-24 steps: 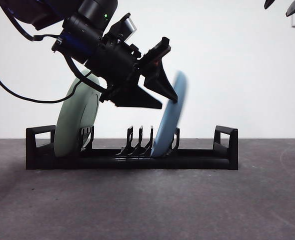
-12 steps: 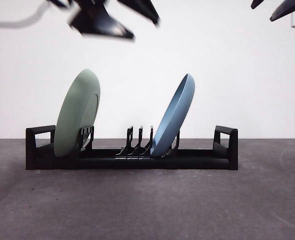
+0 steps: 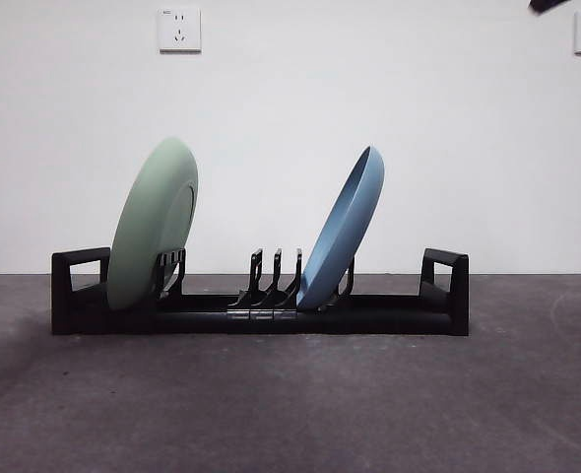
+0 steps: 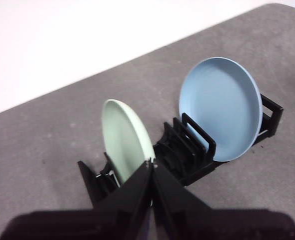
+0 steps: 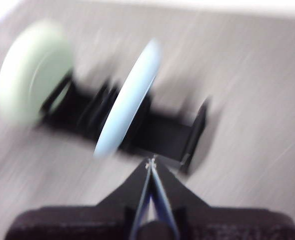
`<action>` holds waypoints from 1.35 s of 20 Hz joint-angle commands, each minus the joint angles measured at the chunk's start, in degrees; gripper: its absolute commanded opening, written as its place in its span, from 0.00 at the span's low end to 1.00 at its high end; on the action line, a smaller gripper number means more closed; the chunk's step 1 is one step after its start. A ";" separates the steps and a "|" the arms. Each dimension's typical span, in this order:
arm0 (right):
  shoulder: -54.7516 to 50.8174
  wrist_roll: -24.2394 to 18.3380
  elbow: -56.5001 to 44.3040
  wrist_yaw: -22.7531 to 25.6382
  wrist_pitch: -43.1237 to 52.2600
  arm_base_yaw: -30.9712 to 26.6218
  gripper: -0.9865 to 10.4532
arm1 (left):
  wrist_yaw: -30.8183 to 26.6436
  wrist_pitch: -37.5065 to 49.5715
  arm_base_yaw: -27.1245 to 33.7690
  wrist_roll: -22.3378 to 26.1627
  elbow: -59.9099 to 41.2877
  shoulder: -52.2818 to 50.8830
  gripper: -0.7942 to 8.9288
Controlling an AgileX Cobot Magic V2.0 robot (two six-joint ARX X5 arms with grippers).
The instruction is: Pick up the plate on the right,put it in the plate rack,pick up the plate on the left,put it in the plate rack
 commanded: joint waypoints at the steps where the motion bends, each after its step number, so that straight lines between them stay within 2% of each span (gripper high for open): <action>1: -5.88 1.92 -8.07 2.91 7.52 1.11 0.08 | -1.81 1.88 0.13 -0.13 -4.87 -4.37 0.07; 6: -19.56 5.62 -26.51 6.69 19.21 1.27 0.08 | -4.83 7.87 0.13 -3.52 -20.55 -18.08 0.07; 9: -25.59 7.37 -33.62 8.63 20.74 1.27 0.08 | -4.81 11.15 0.11 -5.40 -28.81 -25.03 0.07; 12: -25.31 7.61 -33.97 12.83 19.65 1.25 0.09 | -4.42 11.10 0.09 -5.38 -29.64 -25.51 0.07; 14: -24.63 9.29 -33.97 14.36 19.47 1.27 0.09 | -3.69 9.81 0.02 -6.08 -29.64 -25.51 0.08; 27: -23.52 9.25 -33.94 14.25 19.50 1.25 0.09 | -3.06 4.37 0.02 -6.03 -29.64 -25.29 0.08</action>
